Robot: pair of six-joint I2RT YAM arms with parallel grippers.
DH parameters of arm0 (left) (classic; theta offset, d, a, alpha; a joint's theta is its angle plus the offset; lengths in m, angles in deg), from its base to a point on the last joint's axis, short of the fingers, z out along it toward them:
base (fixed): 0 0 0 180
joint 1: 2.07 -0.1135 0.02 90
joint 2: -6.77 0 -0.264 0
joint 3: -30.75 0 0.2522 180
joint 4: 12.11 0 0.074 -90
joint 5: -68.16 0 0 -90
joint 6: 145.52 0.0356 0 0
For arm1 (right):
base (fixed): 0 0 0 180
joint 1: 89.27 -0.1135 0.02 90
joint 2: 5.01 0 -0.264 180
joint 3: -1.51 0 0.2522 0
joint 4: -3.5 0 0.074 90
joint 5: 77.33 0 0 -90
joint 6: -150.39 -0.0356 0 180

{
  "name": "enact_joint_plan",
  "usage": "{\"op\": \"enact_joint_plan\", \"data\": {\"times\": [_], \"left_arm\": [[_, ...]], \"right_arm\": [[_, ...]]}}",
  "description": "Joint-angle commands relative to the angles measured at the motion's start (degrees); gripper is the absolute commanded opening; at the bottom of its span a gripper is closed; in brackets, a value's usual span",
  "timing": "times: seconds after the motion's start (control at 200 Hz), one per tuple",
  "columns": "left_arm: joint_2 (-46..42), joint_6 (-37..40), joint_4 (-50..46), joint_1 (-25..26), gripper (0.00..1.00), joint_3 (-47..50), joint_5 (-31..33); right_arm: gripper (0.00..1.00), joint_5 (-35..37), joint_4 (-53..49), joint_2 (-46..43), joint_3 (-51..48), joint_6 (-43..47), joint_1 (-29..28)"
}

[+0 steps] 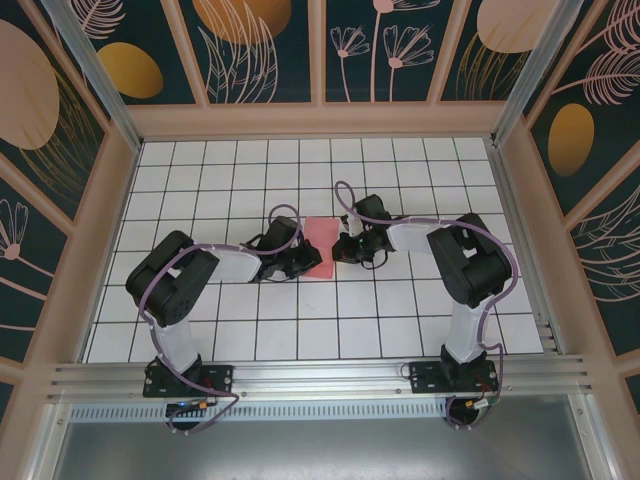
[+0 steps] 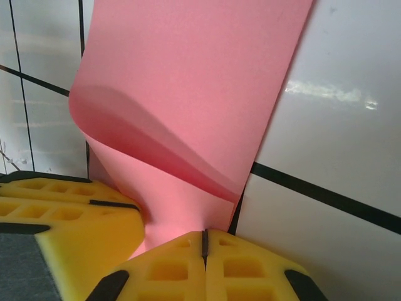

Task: Fold a paper plane with a square sheet of paper (pick it up from the middle)
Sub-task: Fold the triangle a second time at the center of the table.

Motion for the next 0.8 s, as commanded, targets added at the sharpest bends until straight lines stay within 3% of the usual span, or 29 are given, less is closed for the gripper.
{"op": "enact_joint_plan", "data": {"times": [0.0,0.41,0.791], "left_arm": [[-2.18,2.3,-2.18,-0.43,0.12,-1.43,2.3],[3.19,4.6,-6.68,-0.76,0.12,-6.04,5.44],[2.52,2.47,-9.27,-2.35,0.12,-3.24,9.32]], "right_arm": [[0.07,3.87,-3.46,2.46,0.71,2.02,-0.3],[0.07,5.53,-5.34,3.25,1.04,3.05,-0.32],[0.07,7.68,-6.57,3.88,0.61,4.32,-0.39]]}}
